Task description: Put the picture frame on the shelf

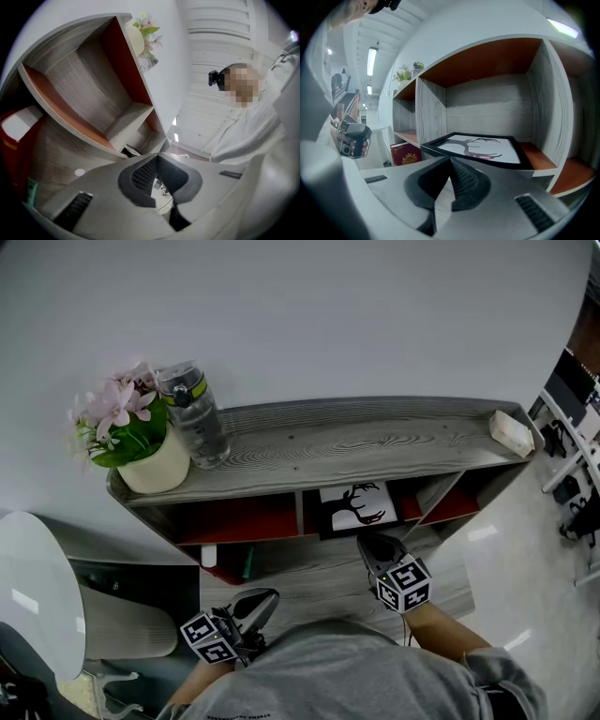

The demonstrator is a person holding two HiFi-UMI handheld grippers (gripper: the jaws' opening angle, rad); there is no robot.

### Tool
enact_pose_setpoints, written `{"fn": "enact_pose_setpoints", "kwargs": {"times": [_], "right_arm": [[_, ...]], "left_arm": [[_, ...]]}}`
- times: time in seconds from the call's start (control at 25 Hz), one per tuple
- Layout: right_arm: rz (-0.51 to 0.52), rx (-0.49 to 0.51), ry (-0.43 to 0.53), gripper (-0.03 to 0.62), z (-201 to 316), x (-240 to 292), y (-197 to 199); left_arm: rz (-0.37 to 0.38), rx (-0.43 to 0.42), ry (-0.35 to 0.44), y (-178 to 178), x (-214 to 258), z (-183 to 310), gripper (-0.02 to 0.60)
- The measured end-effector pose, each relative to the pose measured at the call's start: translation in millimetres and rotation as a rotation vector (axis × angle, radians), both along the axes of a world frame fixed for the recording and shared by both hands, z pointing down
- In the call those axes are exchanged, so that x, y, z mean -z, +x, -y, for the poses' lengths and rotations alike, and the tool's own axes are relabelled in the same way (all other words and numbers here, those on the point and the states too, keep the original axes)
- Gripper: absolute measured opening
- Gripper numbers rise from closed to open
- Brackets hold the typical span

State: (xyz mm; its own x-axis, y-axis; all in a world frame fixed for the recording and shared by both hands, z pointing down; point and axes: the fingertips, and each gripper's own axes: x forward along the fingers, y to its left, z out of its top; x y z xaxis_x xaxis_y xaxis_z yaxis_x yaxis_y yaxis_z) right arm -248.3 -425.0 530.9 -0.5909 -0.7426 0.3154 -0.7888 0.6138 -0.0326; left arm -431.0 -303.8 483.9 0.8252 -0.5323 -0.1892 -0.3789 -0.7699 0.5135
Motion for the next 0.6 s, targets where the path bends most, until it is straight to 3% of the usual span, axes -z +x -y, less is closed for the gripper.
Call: {"fn": "enact_pose_setpoints", "kwargs": {"times": [0.28, 0.6], "right_arm": [[0.043, 0.031, -0.008, -0.008, -14.2, 8.4, 2.9], [0.204, 0.134, 0.001, -0.008, -32.6, 44.5, 21.9]], "left_arm": [[0.005, 0.004, 0.019, 3.0, 6.1, -1.5, 0.009], [0.03, 0.02, 0.063, 19.2, 18.8, 2.7, 0.009]]}}
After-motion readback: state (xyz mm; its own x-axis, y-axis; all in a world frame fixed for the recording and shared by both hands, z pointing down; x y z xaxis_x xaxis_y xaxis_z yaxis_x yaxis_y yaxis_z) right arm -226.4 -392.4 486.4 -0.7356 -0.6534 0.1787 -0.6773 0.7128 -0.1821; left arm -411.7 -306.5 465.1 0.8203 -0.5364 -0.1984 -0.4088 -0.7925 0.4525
